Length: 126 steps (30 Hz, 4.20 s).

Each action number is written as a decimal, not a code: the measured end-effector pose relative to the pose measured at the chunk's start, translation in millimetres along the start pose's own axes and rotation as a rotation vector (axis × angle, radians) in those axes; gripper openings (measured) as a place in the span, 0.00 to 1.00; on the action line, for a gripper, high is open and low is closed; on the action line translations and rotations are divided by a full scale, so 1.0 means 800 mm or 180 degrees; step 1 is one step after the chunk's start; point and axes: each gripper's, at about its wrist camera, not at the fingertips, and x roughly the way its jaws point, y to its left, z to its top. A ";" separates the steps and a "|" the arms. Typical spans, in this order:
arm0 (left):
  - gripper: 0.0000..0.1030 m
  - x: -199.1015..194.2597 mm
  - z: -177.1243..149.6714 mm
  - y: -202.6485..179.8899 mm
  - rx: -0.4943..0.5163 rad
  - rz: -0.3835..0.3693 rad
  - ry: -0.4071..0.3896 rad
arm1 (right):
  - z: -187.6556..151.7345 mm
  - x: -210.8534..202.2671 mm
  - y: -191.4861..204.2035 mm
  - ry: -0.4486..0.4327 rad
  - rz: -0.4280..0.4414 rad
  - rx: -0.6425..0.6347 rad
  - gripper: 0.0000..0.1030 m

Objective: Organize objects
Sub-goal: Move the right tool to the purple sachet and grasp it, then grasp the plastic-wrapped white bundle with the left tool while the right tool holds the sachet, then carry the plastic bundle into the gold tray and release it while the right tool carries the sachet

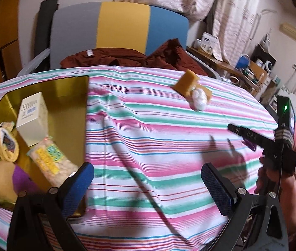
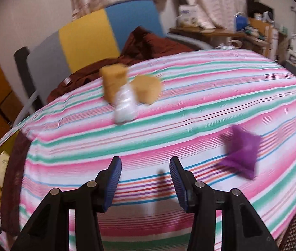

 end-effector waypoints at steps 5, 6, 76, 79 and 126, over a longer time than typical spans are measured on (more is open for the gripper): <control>1.00 0.006 -0.006 -0.018 0.0119 -0.0078 0.0094 | 0.017 -0.010 -0.072 -0.0186 -0.0457 0.0429 0.52; 1.00 0.008 -0.006 -0.020 0.0130 -0.0087 0.0112 | 0.019 -0.009 -0.083 -0.0174 -0.0500 0.0502 0.52; 0.34 0.222 0.095 -0.095 0.0127 0.0075 0.0025 | 0.037 0.065 -0.031 -0.0537 -0.0228 -0.0421 0.37; 0.34 0.204 0.081 -0.082 0.0092 0.0113 0.0015 | 0.034 0.062 -0.013 -0.0596 -0.0228 -0.0661 0.37; 0.70 0.042 0.066 0.167 -0.1217 0.0407 -0.0290 | -0.006 0.055 0.076 -0.0728 -0.0400 -0.1859 0.37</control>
